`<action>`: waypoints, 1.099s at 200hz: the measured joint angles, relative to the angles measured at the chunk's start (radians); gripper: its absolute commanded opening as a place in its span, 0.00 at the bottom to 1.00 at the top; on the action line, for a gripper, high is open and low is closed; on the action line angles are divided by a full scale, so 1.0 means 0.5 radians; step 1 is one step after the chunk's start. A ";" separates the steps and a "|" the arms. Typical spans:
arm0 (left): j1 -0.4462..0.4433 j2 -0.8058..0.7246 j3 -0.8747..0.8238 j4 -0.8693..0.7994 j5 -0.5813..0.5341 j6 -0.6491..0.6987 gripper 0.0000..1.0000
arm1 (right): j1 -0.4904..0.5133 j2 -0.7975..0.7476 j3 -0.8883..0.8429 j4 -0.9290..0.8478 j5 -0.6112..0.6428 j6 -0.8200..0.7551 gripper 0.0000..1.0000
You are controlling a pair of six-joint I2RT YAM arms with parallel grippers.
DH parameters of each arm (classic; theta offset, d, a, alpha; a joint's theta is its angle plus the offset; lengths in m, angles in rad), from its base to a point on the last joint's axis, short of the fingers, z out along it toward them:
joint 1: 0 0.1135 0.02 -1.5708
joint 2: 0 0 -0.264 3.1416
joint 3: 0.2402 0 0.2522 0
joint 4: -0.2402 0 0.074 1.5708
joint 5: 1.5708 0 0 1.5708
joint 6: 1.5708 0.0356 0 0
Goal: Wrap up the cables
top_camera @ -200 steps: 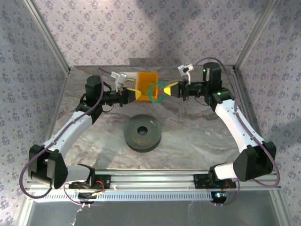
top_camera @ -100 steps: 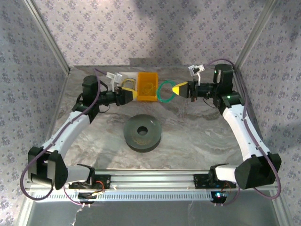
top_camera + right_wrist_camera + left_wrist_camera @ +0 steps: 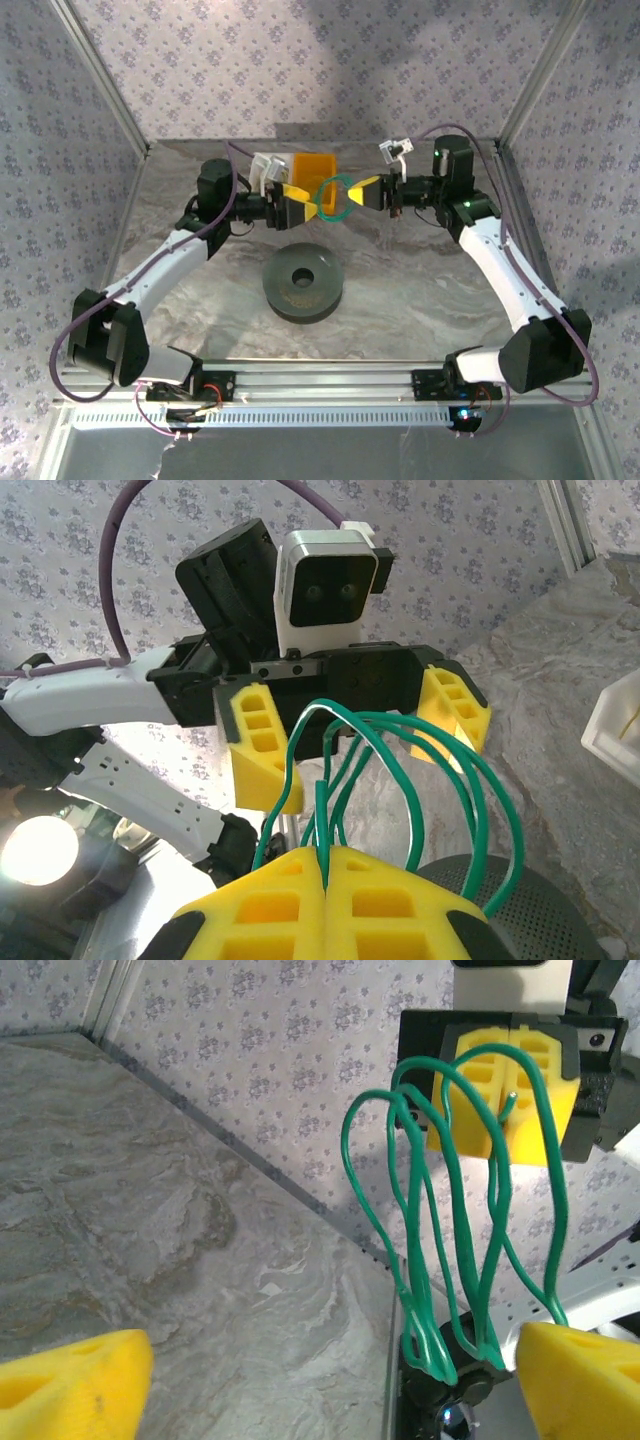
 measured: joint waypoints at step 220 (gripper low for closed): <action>0.404 -0.304 -0.039 -0.471 -0.232 0.246 0.00 | -0.441 -0.081 -0.001 -0.341 0.102 -0.155 0.00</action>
